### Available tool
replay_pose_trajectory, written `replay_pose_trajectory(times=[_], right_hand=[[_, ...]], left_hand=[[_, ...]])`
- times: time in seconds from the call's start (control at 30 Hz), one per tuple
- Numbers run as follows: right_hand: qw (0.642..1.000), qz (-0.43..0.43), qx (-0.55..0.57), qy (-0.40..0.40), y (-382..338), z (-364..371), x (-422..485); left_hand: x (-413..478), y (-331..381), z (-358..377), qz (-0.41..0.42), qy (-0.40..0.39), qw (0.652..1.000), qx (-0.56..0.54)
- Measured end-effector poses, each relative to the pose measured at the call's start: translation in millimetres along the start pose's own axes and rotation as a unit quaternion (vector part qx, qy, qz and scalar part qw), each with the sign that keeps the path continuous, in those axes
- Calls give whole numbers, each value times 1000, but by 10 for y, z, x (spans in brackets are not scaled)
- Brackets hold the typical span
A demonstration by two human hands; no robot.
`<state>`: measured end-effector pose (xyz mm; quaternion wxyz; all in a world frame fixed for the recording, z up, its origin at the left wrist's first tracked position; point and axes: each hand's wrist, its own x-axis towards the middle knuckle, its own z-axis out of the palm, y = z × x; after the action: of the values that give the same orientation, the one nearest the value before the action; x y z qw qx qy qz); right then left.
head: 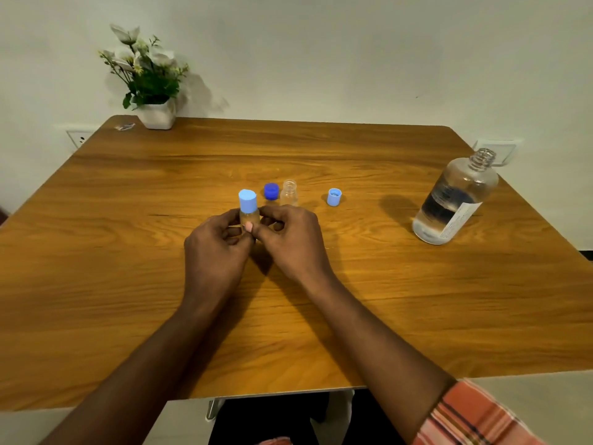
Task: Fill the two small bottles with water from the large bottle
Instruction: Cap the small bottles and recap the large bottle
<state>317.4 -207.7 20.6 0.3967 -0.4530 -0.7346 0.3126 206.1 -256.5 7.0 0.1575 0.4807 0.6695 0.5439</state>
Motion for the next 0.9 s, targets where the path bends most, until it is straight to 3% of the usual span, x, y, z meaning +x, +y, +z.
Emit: replay_pose_trajectory(times=[0.13,0.27,0.4,0.6,0.9], right_hand=[[1000,18,2,8,14,-77,-44],[998,40,16,43,141,-326,-133],[995,64,-4,71,325,-624,-186],[987,81,-35,137,518,-911,-13],[982,99,-73,146,745,-852,372]], left_hand=[[-65,24,-22,-18,38,999,-5],[-271,214,-25,78,72,994,21],[-361,365,145,139,28,990,20],[-302,382,508,107,11,994,35],[-184,394,721,51,44,997,43]])
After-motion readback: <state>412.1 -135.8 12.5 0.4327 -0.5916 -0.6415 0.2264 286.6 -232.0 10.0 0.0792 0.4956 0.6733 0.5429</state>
